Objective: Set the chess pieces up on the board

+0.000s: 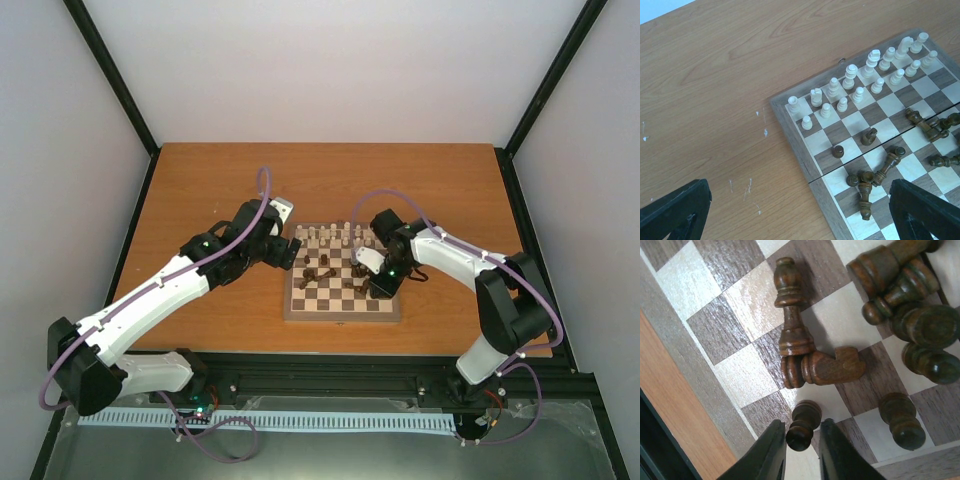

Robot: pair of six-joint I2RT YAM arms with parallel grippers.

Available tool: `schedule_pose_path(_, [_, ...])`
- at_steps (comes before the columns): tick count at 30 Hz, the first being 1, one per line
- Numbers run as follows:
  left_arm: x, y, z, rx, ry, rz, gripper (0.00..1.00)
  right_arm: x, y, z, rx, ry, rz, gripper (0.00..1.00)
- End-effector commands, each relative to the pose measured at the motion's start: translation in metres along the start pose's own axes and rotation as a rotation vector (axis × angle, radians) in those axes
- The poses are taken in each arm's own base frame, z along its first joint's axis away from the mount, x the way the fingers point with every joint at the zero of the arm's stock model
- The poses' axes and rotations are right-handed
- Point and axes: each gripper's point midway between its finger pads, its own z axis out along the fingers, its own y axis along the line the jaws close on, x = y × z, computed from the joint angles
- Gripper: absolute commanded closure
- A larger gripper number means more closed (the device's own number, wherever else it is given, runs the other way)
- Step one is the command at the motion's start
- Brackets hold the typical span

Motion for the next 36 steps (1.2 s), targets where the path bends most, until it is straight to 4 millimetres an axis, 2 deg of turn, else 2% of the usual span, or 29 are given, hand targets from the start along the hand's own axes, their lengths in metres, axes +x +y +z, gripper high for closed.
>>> schedule_pose_path(1, [-0.003, 0.002, -0.001, 0.0, -0.001, 0.011, 0.0, -0.001, 0.005, -0.004, 0.006, -0.004, -0.016, 0.79])
schedule_pose_path(8, [0.0, -0.002, 0.003, 0.017, 0.007, 0.02, 0.01, -0.021, 0.006, -0.04, 0.037, -0.093, -0.033, 0.72])
schedule_pose_path(10, [0.0, -0.01, 0.004, 0.061, 0.016, 0.03, 0.05, -0.027, 0.001, -0.053, 0.057, -0.145, -0.017, 0.72])
schedule_pose_path(13, [0.0, -0.031, 0.006, 0.17, 0.046, 0.026, 0.22, -0.034, -0.017, -0.073, 0.086, -0.244, 0.051, 0.72])
schedule_pose_path(15, [-0.002, -0.041, 0.007, 0.183, 0.064, 0.007, 0.31, -0.032, -0.034, -0.084, 0.096, -0.311, 0.119, 0.72])
schedule_pose_path(20, [0.0, -0.078, 0.011, 0.198, 0.074, 0.056, 0.5, -0.007, -0.086, -0.106, 0.13, -0.471, 0.315, 0.74])
schedule_pose_path(22, [-0.001, -0.094, 0.011, 0.245, 0.05, 0.018, 0.53, 0.003, -0.094, -0.111, 0.143, -0.494, 0.346, 0.75])
schedule_pose_path(26, [-0.001, -0.135, 0.022, 0.377, 0.058, -0.041, 0.6, 0.012, -0.098, -0.121, 0.186, -0.53, 0.36, 0.75])
schedule_pose_path(30, [0.004, -0.171, 0.045, 0.422, 0.097, -0.006, 0.64, 0.013, -0.095, -0.127, 0.198, -0.551, 0.346, 0.75])
schedule_pose_path(32, [0.01, -0.183, 0.057, 0.422, 0.123, 0.008, 0.67, 0.013, -0.094, -0.129, 0.199, -0.556, 0.347, 0.75])
schedule_pose_path(36, [0.02, -0.199, 0.074, 0.447, 0.161, 0.015, 0.66, 0.015, -0.09, -0.13, 0.183, -0.566, 0.343, 0.74])
